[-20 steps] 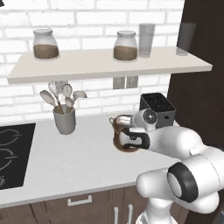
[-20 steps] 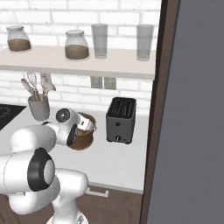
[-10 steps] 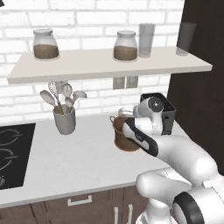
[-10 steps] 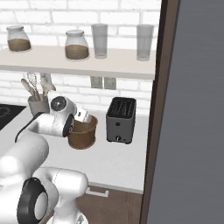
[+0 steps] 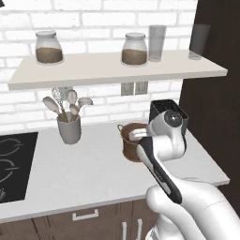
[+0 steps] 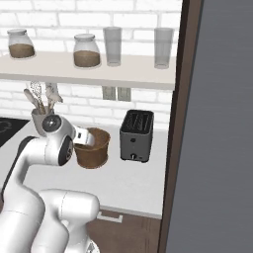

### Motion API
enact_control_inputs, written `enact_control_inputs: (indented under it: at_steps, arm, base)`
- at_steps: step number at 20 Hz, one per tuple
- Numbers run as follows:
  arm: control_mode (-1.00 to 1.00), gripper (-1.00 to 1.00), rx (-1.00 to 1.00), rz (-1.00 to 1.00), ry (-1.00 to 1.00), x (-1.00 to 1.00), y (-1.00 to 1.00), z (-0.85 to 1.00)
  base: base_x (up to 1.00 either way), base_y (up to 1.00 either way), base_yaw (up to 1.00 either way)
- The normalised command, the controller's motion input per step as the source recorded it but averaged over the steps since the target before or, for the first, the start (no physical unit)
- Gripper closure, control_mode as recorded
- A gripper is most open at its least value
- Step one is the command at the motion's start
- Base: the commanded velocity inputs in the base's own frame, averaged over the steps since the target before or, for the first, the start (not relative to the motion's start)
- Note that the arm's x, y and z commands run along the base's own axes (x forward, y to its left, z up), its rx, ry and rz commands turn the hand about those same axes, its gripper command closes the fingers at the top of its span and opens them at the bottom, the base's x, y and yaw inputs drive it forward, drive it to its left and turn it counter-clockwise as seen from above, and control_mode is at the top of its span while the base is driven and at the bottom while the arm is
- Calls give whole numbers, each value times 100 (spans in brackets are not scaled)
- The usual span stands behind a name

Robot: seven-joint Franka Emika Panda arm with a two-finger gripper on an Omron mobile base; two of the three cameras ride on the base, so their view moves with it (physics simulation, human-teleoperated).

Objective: Open the cabinet, pick up the bread from the cabinet and place it in the basket. Then move the basket to the dining counter.

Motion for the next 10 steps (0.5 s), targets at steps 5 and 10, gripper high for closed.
enact_control_inputs:
  at_steps: [5, 10]
  arm:
    - [-100, -100, -25, 30, 17, -21, 23, 12]
    - [-100, -100, -29, 24, 29, 5, 18, 18]
  base:
    - [0, 0, 0]
    - [0, 0, 0]
